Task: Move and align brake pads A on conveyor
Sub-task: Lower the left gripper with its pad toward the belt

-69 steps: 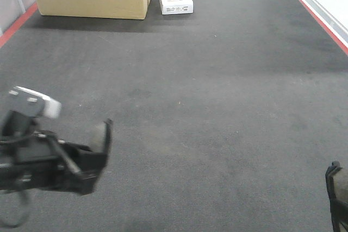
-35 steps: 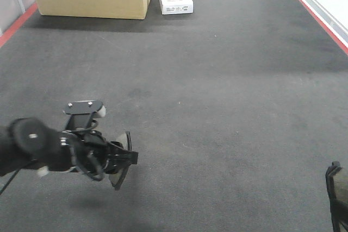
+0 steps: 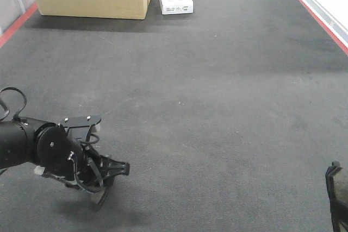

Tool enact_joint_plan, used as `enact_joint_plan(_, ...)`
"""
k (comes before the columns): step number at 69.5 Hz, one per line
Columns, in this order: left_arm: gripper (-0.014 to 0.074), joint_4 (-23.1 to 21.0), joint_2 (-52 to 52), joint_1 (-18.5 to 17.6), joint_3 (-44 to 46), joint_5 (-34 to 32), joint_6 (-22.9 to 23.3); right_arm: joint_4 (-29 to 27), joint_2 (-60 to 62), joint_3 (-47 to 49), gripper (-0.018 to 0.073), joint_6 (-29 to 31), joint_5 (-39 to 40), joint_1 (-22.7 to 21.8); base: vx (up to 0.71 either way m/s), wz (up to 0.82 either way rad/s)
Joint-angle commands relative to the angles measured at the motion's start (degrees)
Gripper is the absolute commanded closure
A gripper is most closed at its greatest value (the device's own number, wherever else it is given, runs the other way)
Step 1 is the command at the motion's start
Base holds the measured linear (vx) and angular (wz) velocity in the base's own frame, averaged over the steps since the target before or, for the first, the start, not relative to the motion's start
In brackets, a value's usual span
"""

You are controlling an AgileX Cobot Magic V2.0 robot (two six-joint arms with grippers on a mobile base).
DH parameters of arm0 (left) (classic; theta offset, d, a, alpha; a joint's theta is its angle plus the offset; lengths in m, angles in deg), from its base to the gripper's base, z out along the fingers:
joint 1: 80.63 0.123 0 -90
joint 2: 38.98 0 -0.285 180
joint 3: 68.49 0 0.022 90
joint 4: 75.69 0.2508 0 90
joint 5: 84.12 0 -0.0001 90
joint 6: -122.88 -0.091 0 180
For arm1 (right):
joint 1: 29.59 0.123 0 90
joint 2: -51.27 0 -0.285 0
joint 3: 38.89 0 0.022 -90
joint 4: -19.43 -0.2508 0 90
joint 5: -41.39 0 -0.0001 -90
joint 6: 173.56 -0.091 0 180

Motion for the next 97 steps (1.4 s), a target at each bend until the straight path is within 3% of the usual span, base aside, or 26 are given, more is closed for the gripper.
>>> enact_joint_plan(1, 0.0414, 0.93, -2.21, -0.13, 1.76, -0.58, 2.08, 0.02, -0.24, 1.63, 0.048, 0.42, 4.59, -0.01, 0.0, 0.0)
enact_joint_plan(29, 0.0402, 6.65, -2.16, -0.13, 1.76, -0.47, 6.51, 0.02, -0.24, 1.63, 0.048, 0.42, 4.59, -0.01, 0.0, 0.0)
enact_joint_plan(46, 0.0371, 6.55, -2.16, -0.13, 1.76, 1.2, 6.51, 0.02, -0.24, 1.63, 0.048, 0.42, 4.64, -0.01, 0.0, 0.0)
enact_joint_plan(79, 0.0225, 6.55, -2.46, -0.13, 1.76, 1.46, 6.51, 0.02, -0.24, 1.63, 0.048, 0.42, 4.64, -0.01, 0.0, 0.0)
enact_joint_plan(97, 0.0258, 9.07, -8.29, -0.21, 1.71, 1.76, 5.86, 0.02, -0.24, 1.63, 0.048, 0.42, 4.64, -0.01, 0.0, 0.0)
